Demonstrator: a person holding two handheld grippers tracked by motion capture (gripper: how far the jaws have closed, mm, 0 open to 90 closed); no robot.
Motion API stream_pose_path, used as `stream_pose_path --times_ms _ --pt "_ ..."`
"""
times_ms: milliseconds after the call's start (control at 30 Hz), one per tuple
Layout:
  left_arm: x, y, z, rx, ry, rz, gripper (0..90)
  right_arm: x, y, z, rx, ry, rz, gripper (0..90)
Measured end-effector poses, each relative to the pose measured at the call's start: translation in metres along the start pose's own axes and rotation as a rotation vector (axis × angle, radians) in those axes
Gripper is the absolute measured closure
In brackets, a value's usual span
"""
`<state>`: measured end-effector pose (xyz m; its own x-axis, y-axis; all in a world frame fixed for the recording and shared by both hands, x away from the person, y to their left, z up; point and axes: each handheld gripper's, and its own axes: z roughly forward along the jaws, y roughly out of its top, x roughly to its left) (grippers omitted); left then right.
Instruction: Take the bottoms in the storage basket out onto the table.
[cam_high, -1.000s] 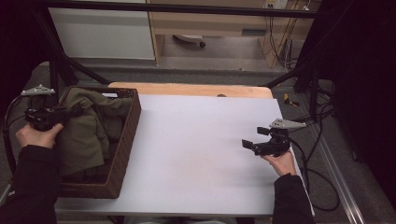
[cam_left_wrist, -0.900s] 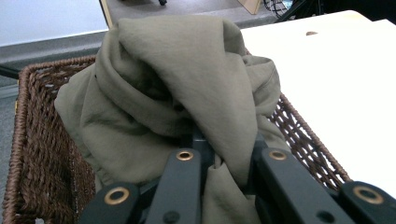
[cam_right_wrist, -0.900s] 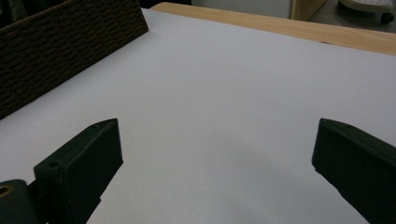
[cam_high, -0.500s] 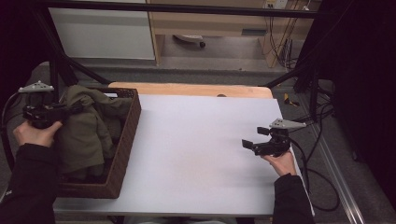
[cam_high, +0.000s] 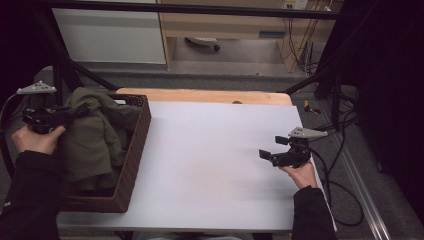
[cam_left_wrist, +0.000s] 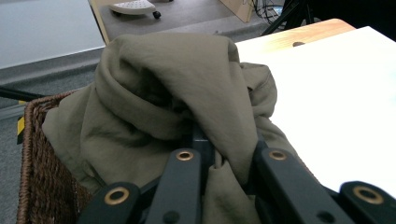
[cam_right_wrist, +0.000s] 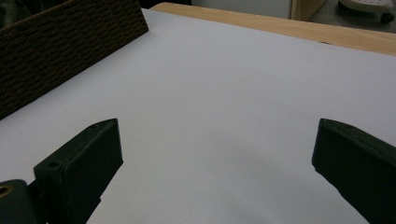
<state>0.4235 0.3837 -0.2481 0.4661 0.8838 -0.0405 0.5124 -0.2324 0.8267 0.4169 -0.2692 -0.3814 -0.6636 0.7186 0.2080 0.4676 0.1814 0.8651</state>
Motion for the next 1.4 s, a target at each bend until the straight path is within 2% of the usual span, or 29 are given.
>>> stream_pose_path --times_ms 733,1400 --pt "-0.008 0.012 -0.007 -0.01 -0.015 0.026 82.6 0.0 0.0 0.0 0.001 0.001 -0.001 2.4" --pt "-0.017 0.031 -0.023 -0.048 -0.03 0.056 82.6 0.0 -0.001 0.002 0.014 0.005 -0.005 2.3"
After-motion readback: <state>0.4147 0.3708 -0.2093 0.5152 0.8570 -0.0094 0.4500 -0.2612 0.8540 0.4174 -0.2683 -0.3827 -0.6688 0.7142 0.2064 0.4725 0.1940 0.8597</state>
